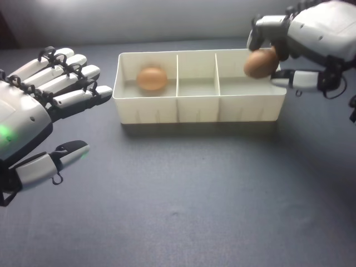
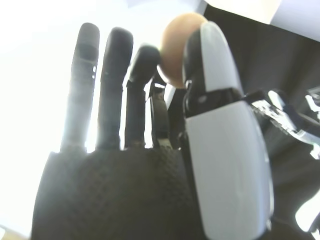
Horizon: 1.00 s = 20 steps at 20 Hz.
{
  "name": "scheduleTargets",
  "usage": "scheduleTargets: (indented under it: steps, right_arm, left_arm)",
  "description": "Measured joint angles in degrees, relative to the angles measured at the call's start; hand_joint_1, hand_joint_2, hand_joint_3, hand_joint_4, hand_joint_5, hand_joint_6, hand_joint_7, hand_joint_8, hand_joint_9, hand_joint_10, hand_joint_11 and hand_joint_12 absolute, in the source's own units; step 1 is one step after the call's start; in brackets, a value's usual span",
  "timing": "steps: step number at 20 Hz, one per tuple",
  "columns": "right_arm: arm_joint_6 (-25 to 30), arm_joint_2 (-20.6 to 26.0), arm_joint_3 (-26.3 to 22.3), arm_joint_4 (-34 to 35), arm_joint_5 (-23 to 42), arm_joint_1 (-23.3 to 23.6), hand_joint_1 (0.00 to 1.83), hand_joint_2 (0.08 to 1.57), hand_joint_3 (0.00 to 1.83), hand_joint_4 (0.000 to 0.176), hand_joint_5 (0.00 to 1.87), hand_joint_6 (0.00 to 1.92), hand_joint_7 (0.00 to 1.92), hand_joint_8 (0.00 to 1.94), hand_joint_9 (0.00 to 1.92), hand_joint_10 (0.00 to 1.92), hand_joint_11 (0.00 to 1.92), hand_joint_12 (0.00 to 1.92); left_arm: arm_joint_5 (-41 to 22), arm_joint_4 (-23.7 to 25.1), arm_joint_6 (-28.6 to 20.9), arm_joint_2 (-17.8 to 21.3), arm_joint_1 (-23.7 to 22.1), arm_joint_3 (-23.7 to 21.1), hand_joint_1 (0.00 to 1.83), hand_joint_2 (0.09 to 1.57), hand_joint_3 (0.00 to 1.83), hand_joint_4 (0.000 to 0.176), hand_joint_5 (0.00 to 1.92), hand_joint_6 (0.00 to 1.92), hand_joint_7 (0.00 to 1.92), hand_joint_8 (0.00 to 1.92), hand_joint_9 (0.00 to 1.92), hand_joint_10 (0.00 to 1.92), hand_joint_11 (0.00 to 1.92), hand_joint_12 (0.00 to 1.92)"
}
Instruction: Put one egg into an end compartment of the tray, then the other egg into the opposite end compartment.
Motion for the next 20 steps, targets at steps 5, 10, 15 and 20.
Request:
scheduleTargets:
  steps: [5,10,15,20]
  right_arm:
    - [-2.16,-1.01,2.29,2.97,-4.26,0.02,0.45,1.28,0.0,0.0,0.0,0.01,0.0,0.02,0.0,0.05,0.0,1.16]
    - [-2.36,0.35,-1.84,2.69,-2.25,0.0,0.39,1.3,0.01,0.0,0.0,0.0,0.0,0.0,0.0,0.0,0.0,0.0]
    - [-2.36,7.8,-12.35,-1.64,11.15,-4.2,0.29,1.32,0.02,0.024,0.0,0.0,0.0,0.0,0.0,0.17,0.0,1.43]
    - [-2.36,15.37,-22.25,-4.81,28.72,-16.04,0.27,1.34,0.0,0.034,0.0,0.0,0.0,0.0,0.0,0.0,0.0,1.25]
  left_arm:
    - [-0.74,0.33,-0.68,-0.79,0.0,0.55,0.7,1.34,0.0,0.0,0.38,0.0,0.19,0.0,0.1,0.0,0.0,0.15]
    - [-2.12,-0.7,-0.72,-0.79,1.27,0.55,0.74,1.3,0.0,0.007,0.36,0.0,0.18,0.0,0.1,0.0,0.0,0.12]
    - [-7.65,-4.94,-0.76,-0.72,5.6,-0.28,0.81,1.32,0.0,0.004,0.23,0.0,0.12,0.0,0.02,0.0,0.0,0.34]
    - [-15.39,-8.5,-0.79,-0.24,8.35,-1.6,0.74,1.36,0.0,0.026,0.07,0.0,0.0,0.0,0.0,0.0,0.0,0.18]
